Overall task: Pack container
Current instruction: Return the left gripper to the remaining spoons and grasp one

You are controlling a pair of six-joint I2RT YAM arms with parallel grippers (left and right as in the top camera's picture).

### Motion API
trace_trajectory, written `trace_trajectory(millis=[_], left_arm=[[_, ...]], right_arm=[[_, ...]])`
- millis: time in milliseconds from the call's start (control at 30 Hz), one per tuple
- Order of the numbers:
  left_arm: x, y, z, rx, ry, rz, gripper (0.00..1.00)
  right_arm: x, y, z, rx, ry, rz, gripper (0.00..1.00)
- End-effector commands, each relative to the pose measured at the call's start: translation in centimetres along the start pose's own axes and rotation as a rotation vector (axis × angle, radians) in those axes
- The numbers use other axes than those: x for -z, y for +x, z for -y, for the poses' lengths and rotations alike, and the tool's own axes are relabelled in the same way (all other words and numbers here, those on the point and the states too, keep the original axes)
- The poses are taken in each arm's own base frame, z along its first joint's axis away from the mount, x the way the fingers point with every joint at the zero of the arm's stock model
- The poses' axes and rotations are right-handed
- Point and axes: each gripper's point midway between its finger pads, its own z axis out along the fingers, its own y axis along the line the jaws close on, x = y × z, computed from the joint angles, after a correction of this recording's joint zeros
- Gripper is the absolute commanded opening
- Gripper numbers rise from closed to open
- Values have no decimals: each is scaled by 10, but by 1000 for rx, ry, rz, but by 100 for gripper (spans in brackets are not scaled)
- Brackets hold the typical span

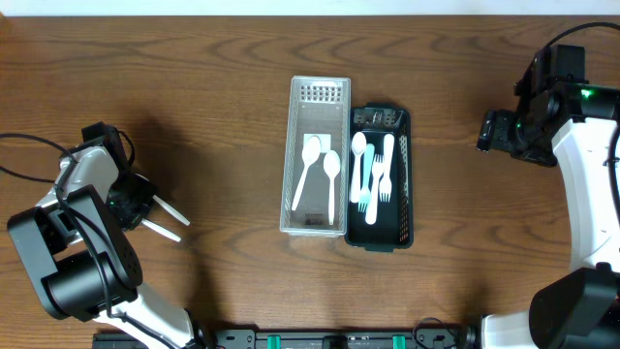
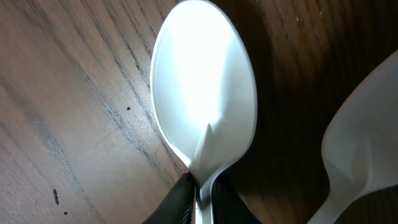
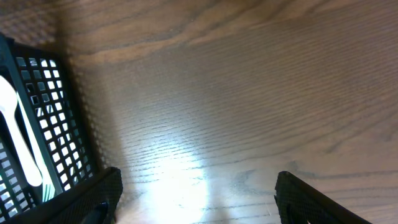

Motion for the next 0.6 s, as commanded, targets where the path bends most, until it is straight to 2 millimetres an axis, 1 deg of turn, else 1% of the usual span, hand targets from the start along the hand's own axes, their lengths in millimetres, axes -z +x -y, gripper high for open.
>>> trace_trajectory(millis=[0, 33, 100, 167, 233, 300, 367, 433, 500, 567], left_arm=[[-24, 17, -13, -17, -73, -69, 14], [-24, 17, -13, -17, -74, -69, 13], [-24, 19, -14, -19, -79, -76, 7], [-21, 21, -16, -21, -86, -86, 6], [-12, 23, -19, -25, -98, -100, 6], [1, 22, -18, -34, -99, -99, 6], [21, 21, -14, -74, -86, -81, 6], [47, 21, -7, -121, -60, -41, 6], [79, 24, 5, -188, -13, 24, 6], [111, 31, 20, -266, 45, 93, 6]], right_arm=[[-2, 1, -1, 19, 0, -8, 82], [-2, 1, -1, 19, 0, -8, 82], [-2, 1, -1, 19, 0, -8, 82], [-2, 1, -2, 19, 0, -8, 82], [-2, 1, -1, 19, 0, -8, 82], [-2, 1, -2, 19, 0, -7, 82], [-2, 1, -2, 19, 0, -7, 82], [-2, 1, -2, 17, 0, -7, 82], [-2, 1, -2, 15, 0, -7, 82], [-2, 1, -2, 15, 0, -7, 82]])
